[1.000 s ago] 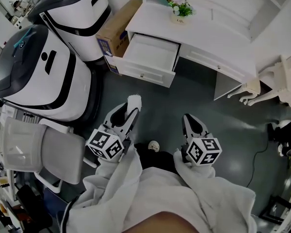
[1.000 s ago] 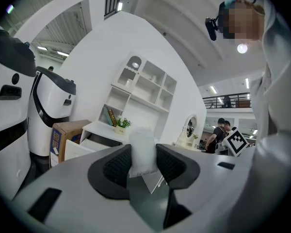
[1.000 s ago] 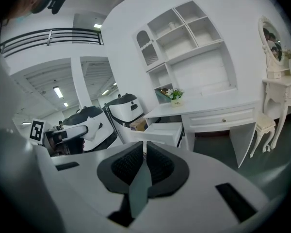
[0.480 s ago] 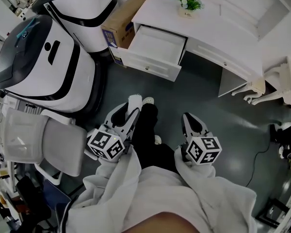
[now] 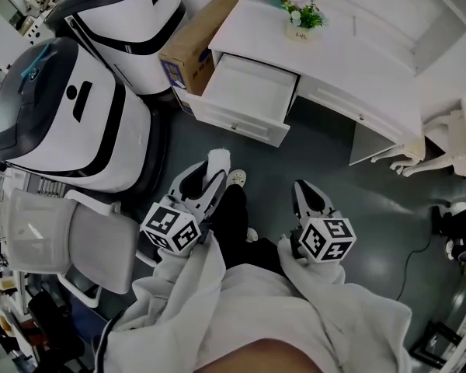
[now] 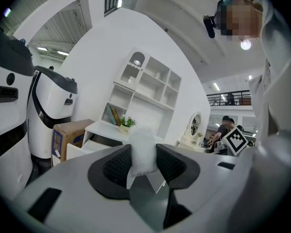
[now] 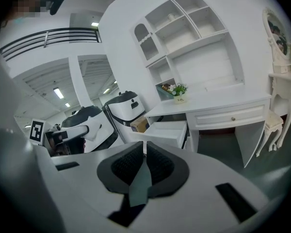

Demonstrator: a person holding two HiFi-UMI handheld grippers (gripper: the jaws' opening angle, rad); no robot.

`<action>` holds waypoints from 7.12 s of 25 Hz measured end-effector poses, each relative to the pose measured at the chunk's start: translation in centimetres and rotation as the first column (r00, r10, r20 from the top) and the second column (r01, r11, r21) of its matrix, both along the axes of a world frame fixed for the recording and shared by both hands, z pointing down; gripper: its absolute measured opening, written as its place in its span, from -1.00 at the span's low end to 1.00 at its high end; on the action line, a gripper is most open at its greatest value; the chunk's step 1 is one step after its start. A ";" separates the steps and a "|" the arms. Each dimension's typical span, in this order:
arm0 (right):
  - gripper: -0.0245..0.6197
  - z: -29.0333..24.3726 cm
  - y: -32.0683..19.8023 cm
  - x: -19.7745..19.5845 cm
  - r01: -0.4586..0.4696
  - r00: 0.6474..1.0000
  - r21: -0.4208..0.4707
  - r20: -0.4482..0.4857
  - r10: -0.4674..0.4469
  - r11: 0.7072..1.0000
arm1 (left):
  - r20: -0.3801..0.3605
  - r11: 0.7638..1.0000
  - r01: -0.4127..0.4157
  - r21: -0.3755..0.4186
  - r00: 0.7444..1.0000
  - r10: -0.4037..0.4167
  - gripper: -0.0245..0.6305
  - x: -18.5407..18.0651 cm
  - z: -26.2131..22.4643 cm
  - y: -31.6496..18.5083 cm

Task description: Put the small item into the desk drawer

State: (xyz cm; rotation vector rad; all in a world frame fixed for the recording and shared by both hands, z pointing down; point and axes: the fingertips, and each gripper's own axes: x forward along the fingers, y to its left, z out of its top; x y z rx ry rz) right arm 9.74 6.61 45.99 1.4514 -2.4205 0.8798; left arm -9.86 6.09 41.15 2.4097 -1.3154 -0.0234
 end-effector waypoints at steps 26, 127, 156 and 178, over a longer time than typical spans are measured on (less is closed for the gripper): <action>-0.79 -2.7 -20.1 -3.6 -0.143 0.989 0.005 -0.041 0.143 0.990 | 0.033 0.968 -0.246 -0.040 0.968 0.247 -0.41 -1.6 0.3 -23.8; -0.78 2.2 -27.8 -0.3 -0.109 0.994 -0.139 -0.037 0.104 0.984 | 0.019 0.698 -0.378 -0.608 0.872 0.489 0.00 10.4 21.5 -35.2; -0.79 -3.2 -33.1 -5.6 0.080 0.997 0.061 -0.019 -0.079 0.995 | 0.180 0.998 0.038 -0.057 0.983 -0.027 -0.86 -6.0 0.2 -33.4; -0.80 -4.6 -33.5 -2.1 0.034 0.997 0.139 -0.074 -0.024 0.990 | 0.210 1.000 0.008 -0.015 0.978 -0.005 -0.87 -2.9 0.4 -34.0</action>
